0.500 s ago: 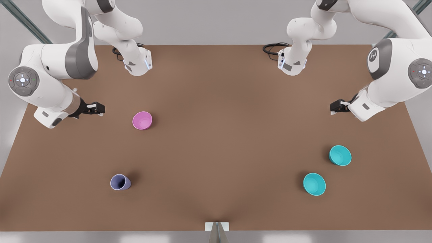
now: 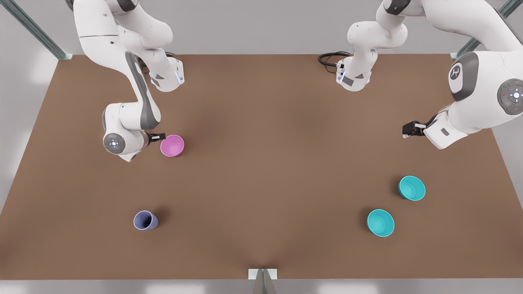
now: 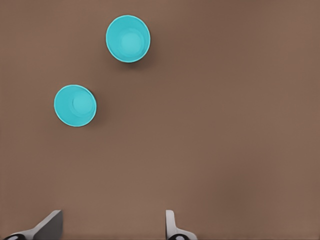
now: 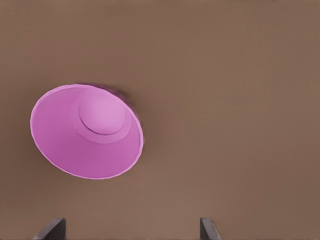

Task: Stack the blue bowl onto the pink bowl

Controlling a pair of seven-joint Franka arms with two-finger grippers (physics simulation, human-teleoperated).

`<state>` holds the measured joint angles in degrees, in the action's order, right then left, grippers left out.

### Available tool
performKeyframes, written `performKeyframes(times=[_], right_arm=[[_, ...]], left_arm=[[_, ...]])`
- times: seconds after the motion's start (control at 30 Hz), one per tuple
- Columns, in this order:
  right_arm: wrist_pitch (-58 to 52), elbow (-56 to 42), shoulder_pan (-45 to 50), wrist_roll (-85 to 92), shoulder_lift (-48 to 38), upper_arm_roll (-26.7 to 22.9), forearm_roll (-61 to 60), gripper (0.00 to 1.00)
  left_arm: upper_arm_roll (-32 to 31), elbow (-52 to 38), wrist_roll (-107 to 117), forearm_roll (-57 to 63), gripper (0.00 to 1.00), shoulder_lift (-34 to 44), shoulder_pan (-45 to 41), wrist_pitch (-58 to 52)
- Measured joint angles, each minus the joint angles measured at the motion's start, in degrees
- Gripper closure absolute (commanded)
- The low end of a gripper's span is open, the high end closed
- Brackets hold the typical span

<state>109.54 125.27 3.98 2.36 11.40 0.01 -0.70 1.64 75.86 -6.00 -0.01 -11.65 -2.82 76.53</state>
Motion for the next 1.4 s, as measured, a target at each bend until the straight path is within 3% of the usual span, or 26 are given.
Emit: performKeyframes(times=[0.13,0.37,0.57,0.93,1.27,1.3,1.37,1.4], right_arm=[[8.9,-1.5,-2.1,-0.3,5.3,0.1,-3.2,0.00],[15.1,-0.5,-2.7,-0.7,6.0,0.1,-6.0,0.00],[16.5,-0.1,-2.5,-0.9,7.6,0.2,-8.1,0.00],[11.5,4.3,-3.3,0.8,2.7,0.2,-12.1,0.00],[13.7,4.8,-2.4,2.3,9.2,0.3,-16.7,0.00],[14.0,4.8,-2.5,2.4,9.3,0.4,-17.0,0.07],[14.5,4.8,-2.5,2.7,9.3,0.4,-17.5,0.32],[14.7,4.8,-2.5,2.8,9.3,0.4,-17.7,0.33]], left_arm=[[0.8,-0.2,-0.6,0.1,0.00,-0.3,0.4,-0.6],[1.2,-0.1,-1.3,0.4,0.00,-0.5,0.2,-2.7],[1.3,-0.1,-1.8,0.6,0.00,-0.5,0.3,-4.0],[1.3,-0.2,-2.1,0.7,0.00,-0.4,0.2,-5.4],[1.3,-0.2,-2.1,0.8,0.00,-0.4,0.2,-6.2],[1.3,-0.2,-2.1,0.8,0.00,-0.4,0.3,-6.3],[1.3,-0.2,-2.2,0.8,0.00,-0.4,0.3,-6.4],[1.4,-0.2,-2.2,0.8,0.00,-0.3,0.3,-6.5]])
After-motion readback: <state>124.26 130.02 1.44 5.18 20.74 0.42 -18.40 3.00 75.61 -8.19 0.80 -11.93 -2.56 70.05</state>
